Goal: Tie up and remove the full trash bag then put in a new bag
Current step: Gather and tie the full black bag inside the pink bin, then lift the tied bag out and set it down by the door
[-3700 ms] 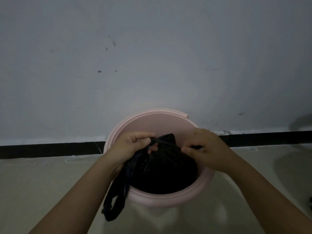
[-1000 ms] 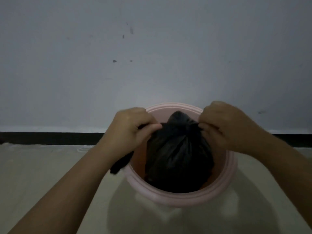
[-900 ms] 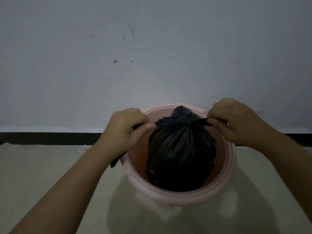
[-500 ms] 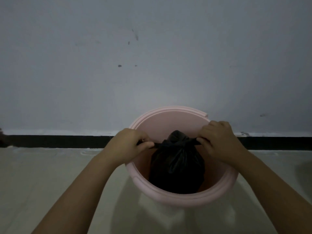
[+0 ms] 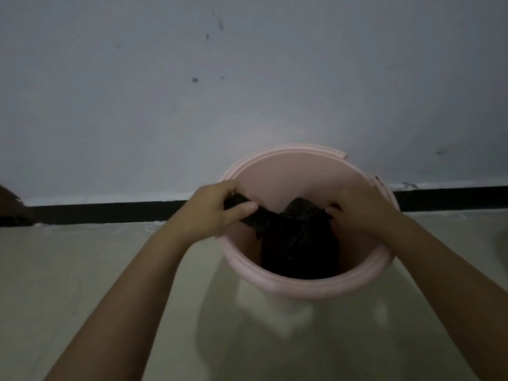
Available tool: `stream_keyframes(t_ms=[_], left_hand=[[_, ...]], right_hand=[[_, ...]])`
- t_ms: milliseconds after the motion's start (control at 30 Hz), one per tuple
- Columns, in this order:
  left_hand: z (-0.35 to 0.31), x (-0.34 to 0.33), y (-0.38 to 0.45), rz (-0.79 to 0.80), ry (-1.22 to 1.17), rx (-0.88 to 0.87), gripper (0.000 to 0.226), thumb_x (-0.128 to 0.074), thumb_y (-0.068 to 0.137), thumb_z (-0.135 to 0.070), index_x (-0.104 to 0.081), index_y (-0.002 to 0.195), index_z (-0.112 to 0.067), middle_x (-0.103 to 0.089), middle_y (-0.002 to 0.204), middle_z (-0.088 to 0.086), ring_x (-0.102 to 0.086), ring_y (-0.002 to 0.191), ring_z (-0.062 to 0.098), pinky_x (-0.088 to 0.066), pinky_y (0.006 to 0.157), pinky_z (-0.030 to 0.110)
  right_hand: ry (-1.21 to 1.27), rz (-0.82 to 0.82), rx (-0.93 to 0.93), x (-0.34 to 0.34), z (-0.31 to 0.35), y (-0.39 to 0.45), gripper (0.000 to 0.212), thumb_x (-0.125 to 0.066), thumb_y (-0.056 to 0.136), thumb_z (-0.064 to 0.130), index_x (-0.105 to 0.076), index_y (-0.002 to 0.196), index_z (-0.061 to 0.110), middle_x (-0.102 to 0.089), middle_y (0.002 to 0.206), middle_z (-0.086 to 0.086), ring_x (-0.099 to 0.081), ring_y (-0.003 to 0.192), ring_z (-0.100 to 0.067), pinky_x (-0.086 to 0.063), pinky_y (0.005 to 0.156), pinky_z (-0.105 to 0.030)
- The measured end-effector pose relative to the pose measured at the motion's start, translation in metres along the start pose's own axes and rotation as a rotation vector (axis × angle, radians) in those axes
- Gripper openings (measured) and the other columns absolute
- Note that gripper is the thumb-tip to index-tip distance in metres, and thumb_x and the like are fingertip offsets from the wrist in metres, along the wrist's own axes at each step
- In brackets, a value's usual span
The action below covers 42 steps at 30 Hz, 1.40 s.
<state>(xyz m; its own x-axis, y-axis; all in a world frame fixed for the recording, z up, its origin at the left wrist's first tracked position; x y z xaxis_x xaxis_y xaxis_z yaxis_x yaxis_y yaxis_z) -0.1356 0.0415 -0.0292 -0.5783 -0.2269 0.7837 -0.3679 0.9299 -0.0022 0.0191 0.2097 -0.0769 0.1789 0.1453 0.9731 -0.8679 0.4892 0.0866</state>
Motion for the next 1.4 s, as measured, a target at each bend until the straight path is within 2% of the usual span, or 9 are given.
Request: stream_keyframes(t_ms=[100, 467, 667, 800, 933, 1000, 1133, 1300, 1400], left_hand=[[0.002, 0.011, -0.005, 0.092, 0.054, -0.058, 0.026, -0.066, 0.078, -0.009, -0.050, 0.091, -0.024, -0.056, 0.082, -0.006, -0.052, 0.070, 0.005, -0.041, 0.060, 0.012], [-0.005, 0.016, -0.003, -0.673, 0.046, -0.100, 0.025, -0.062, 0.079, -0.024, -0.067, 0.069, -0.002, -0.062, 0.055, 0.000, -0.054, 0.061, 0.003, -0.039, 0.058, 0.009], [-0.021, 0.007, 0.019, -0.701, 0.179, -0.081, 0.042, -0.041, 0.080, -0.035, -0.059, 0.065, 0.000, -0.060, 0.046, 0.018, -0.057, 0.041, 0.023, -0.037, 0.058, 0.034], [-0.057, 0.014, 0.031, -0.588, 0.396, -0.050, 0.032, -0.043, 0.080, -0.030, -0.056, 0.059, -0.009, -0.057, 0.038, 0.009, -0.054, 0.032, 0.022, -0.035, 0.031, 0.025], [-0.101, 0.041, 0.031, -0.544, 0.551, -0.114, 0.029, -0.044, 0.072, -0.029, -0.060, 0.052, -0.019, -0.059, 0.038, 0.002, -0.054, 0.032, 0.016, -0.034, 0.054, 0.031], [-0.126, 0.062, 0.029, -0.533, 0.565, -0.137, 0.035, -0.044, 0.077, -0.032, -0.060, 0.049, -0.018, -0.057, 0.036, 0.001, -0.053, 0.031, 0.014, -0.034, 0.039, 0.026], [-0.180, 0.152, 0.027, -0.534, 0.413, -0.085, 0.054, -0.035, 0.092, -0.038, -0.060, 0.050, -0.014, -0.057, 0.034, 0.000, -0.052, 0.029, 0.013, -0.034, 0.028, 0.021], [-0.242, 0.280, -0.026, -0.727, -0.073, 0.196, 0.039, -0.053, 0.070, -0.039, -0.063, 0.060, -0.002, -0.065, 0.048, 0.010, -0.055, 0.073, 0.013, -0.043, 0.053, 0.023], [-0.268, 0.326, -0.080, -0.775, -0.241, 0.381, 0.028, -0.069, 0.070, -0.032, -0.060, 0.061, -0.007, -0.060, 0.054, 0.005, -0.056, 0.073, 0.006, -0.043, 0.058, 0.021]], right_hand=[[0.006, 0.027, -0.006, 0.000, 0.000, 0.000, 0.018, -0.054, 0.088, 0.017, -0.061, 0.080, 0.003, -0.066, 0.087, -0.017, -0.044, 0.071, -0.019, -0.030, 0.065, -0.026], [0.074, -0.005, 0.020, 0.003, 0.004, -0.001, 0.024, -0.052, 0.089, 0.028, -0.061, 0.089, 0.005, -0.064, 0.097, -0.014, -0.053, 0.084, -0.024, -0.041, 0.073, -0.032], [0.195, -0.143, 0.023, 0.013, 0.003, 0.002, 0.046, -0.039, 0.073, 0.042, -0.065, 0.072, 0.004, -0.068, 0.078, -0.017, -0.062, 0.076, -0.028, -0.034, 0.066, -0.028], [0.150, -0.190, -0.193, 0.040, 0.007, -0.007, 0.032, -0.042, 0.074, 0.031, -0.064, 0.066, 0.009, -0.069, 0.069, -0.015, -0.066, 0.069, -0.033, -0.045, 0.075, -0.042], [0.132, -0.071, -0.230, 0.092, 0.032, -0.015, 0.035, -0.039, 0.072, 0.027, -0.065, 0.084, 0.006, -0.070, 0.082, -0.018, -0.065, 0.076, -0.036, -0.057, 0.068, -0.053], [0.133, -0.022, -0.234, 0.125, 0.046, -0.020, 0.033, -0.040, 0.072, 0.026, -0.062, 0.086, 0.007, -0.070, 0.088, -0.019, -0.062, 0.078, -0.035, -0.058, 0.064, -0.046], [0.162, 0.009, -0.262, 0.225, 0.075, -0.017, 0.035, -0.037, 0.078, 0.025, -0.065, 0.084, 0.005, -0.070, 0.088, -0.019, -0.067, 0.069, -0.035, -0.057, 0.059, -0.039], [0.207, -0.225, -0.079, 0.363, 0.135, 0.000, 0.042, -0.023, 0.094, 0.026, -0.059, 0.091, 0.005, -0.067, 0.084, -0.019, -0.054, 0.085, -0.028, -0.054, 0.070, -0.034], [0.213, -0.231, 0.054, 0.420, 0.185, 0.007, 0.036, -0.029, 0.090, 0.026, -0.059, 0.091, 0.005, -0.068, 0.089, -0.020, -0.043, 0.091, -0.023, -0.055, 0.073, -0.041]])
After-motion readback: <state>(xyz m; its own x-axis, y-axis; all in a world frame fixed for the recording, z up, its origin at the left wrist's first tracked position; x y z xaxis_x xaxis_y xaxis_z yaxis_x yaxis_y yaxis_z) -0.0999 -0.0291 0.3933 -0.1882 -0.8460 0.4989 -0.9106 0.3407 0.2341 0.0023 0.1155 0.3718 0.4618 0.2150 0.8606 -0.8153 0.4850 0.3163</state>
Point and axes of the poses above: each hand's wrist, its own y-axis towards the middle knuckle, its own x-axis out of the back of the hand, z = x × y, the point moved 3 cm from there along y, towards the middle knuckle
